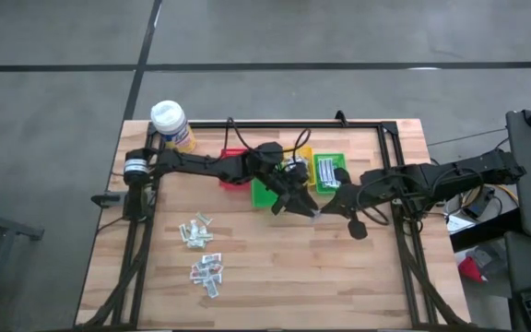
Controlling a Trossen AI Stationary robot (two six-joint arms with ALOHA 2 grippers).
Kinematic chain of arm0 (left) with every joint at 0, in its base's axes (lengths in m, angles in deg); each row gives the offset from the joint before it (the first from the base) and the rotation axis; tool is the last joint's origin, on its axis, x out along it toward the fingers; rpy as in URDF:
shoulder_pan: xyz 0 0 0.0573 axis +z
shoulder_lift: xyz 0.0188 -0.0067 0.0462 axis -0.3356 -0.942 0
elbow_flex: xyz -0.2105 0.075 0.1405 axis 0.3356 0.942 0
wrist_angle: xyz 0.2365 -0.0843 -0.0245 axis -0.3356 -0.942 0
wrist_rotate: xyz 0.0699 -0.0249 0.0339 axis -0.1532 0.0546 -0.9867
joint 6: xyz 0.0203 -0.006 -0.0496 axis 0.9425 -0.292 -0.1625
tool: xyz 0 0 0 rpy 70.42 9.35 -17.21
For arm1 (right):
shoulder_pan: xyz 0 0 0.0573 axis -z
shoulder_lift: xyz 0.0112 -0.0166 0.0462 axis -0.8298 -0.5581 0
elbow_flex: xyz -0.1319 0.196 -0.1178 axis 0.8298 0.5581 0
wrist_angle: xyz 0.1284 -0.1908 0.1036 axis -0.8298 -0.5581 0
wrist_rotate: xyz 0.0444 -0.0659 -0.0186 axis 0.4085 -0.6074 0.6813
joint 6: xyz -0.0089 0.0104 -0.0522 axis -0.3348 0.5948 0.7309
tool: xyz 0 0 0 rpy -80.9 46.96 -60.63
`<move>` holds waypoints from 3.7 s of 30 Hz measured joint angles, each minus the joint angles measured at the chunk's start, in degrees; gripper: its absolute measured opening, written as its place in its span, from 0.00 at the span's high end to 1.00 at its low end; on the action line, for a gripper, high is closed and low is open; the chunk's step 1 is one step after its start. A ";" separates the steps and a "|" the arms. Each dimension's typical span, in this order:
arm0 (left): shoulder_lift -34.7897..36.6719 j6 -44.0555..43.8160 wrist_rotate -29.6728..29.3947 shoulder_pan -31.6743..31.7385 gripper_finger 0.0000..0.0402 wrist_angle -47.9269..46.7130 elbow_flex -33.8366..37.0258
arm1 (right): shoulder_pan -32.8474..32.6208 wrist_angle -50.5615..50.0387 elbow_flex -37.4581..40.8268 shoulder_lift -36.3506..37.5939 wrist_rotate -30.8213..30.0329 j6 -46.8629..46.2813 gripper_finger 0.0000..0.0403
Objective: Pick & Place First Aid Supplies
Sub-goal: Put the alcohol pad into the yellow basket
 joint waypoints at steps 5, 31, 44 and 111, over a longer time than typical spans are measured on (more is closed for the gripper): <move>0.00 -1.23 2.80 2.26 0.49 -5.00 -0.08 | 0.57 -2.32 0.03 0.04 -4.33 -0.63 0.98; 0.12 16.22 -3.84 13.29 0.49 -23.44 -0.04 | 22.64 -3.61 0.01 -7.60 -7.41 10.64 0.98; 13.03 18.45 -12.93 12.99 0.49 -31.25 1.94 | 32.90 1.47 0.01 -12.42 6.80 12.51 0.98; 57.72 12.88 -39.83 3.15 0.49 -8.78 50.58 | 42.04 -11.81 -19.57 -46.66 16.72 17.20 0.84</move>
